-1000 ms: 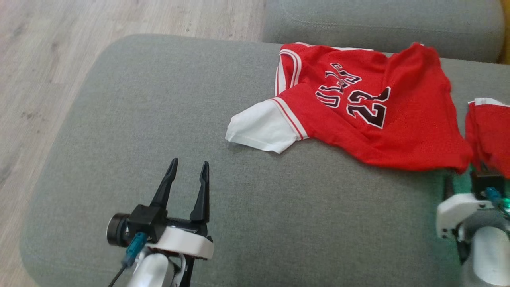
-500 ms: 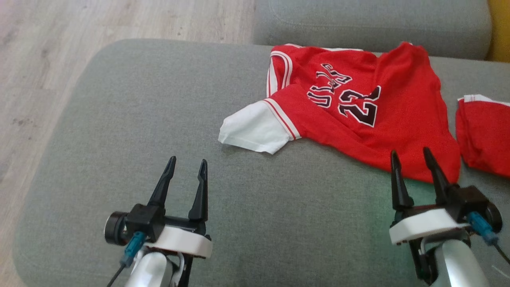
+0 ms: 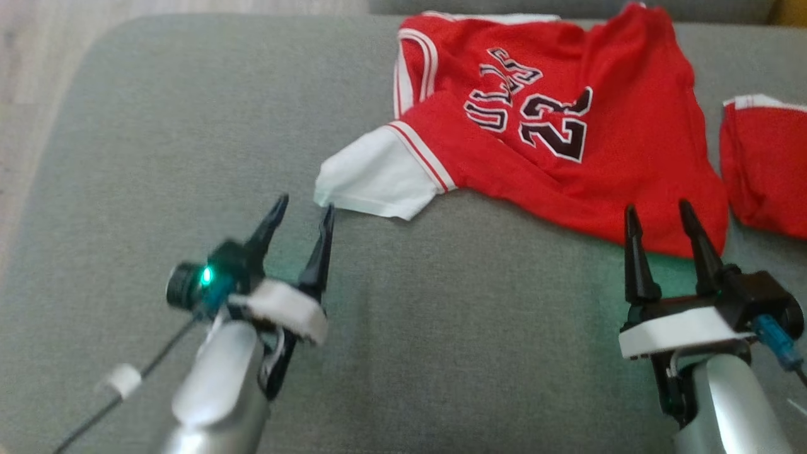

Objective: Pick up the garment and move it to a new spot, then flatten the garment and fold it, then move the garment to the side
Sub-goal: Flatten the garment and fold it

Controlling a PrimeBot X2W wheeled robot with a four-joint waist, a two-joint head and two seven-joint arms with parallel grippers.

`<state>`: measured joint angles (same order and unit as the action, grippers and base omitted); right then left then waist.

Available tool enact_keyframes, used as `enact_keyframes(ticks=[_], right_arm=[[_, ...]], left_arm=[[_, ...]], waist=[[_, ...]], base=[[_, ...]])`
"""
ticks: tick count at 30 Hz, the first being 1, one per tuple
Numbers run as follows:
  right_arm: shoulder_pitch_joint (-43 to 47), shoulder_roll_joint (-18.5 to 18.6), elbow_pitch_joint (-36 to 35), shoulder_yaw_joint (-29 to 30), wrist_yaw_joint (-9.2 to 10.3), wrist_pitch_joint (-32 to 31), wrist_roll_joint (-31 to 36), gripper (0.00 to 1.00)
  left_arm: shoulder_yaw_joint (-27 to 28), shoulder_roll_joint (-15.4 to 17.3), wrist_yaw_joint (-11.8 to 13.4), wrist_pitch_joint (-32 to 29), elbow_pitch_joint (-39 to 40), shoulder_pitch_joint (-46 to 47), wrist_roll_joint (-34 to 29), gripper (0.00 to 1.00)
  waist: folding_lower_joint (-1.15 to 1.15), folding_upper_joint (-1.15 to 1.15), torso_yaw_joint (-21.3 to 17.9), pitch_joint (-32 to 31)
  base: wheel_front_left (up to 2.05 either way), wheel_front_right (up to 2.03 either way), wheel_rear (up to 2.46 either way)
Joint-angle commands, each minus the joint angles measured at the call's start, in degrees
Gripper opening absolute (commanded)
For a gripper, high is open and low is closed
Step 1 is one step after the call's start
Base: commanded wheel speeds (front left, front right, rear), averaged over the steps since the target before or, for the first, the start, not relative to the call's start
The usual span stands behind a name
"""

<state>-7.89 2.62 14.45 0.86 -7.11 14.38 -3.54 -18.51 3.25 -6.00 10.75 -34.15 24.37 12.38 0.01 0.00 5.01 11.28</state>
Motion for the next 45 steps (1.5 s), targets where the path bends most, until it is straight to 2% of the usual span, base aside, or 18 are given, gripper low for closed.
enact_keyframes(ticks=[1,6,12,22,23,24,25,26,38,45], right_arm=[[-1.65,0.26,-1.99,-1.27,-0.37,0.61,-0.33,1.00],[-2.39,0.26,-2.15,-1.72,-0.37,0.62,-0.36,1.00],[-3.08,0.26,-2.10,-1.57,-0.37,0.62,-0.53,1.00],[-3.28,0.26,-1.89,-2.03,-0.37,0.62,-0.69,1.00],[-3.28,0.26,-1.85,-2.09,-0.37,0.62,-0.69,1.00],[-3.28,0.26,-1.80,-2.13,-0.37,0.62,-0.67,1.00],[-3.28,0.26,-1.70,-2.12,-0.37,0.62,-0.64,1.00],[-3.28,0.26,-1.58,-2.07,-0.37,0.62,-0.58,1.00],[-3.52,0.26,0.69,0.98,-0.37,0.62,0.92,1.00],[-4.16,0.26,7.97,6.89,-0.37,-1.43,2.84,1.00]], left_arm=[[1.43,0.85,-0.24,0.06,1.07,2.65,0.51,1.00],[1.15,1.64,-0.90,-1.18,-6.08,9.08,2.07,1.00],[1.82,2.26,0.17,0.64,-12.93,13.36,2.08,1.00],[1.06,2.13,-0.15,2.57,-19.84,17.16,2.55,1.00],[0.92,2.05,-0.28,2.68,-20.26,17.44,2.73,0.96],[0.77,1.97,-0.41,2.81,-20.63,17.67,2.91,0.48],[0.57,1.88,-0.54,2.92,-21.00,17.84,3.07,0.06],[0.25,1.79,-0.69,3.01,-21.35,17.95,3.22,0.00],[-2.67,1.12,-1.44,4.07,-20.01,16.97,6.75,0.00],[-2.02,1.36,-1.47,4.23,-10.15,12.09,8.29,0.00]], waist=[[-0.01,0.00,-1.42,1.69],[-0.01,0.00,-3.42,4.07],[-0.01,0.00,-4.77,5.25],[-0.01,0.00,-5.16,6.07],[-0.01,0.00,-5.13,6.10],[-0.01,0.00,-5.09,6.10],[-0.01,0.00,-5.02,6.08],[-0.01,0.00,-4.94,6.05],[-0.01,0.00,-3.55,4.21],[-0.01,0.00,-1.92,2.20]], base=[[0.00,0.00,0.00],[0.00,0.00,0.00],[0.00,0.00,0.00],[0.00,0.00,0.00],[0.00,0.00,0.00],[0.00,0.00,0.00],[0.00,0.00,0.00],[0.00,0.00,0.00],[0.00,0.00,0.00],[0.00,0.00,0.00]])
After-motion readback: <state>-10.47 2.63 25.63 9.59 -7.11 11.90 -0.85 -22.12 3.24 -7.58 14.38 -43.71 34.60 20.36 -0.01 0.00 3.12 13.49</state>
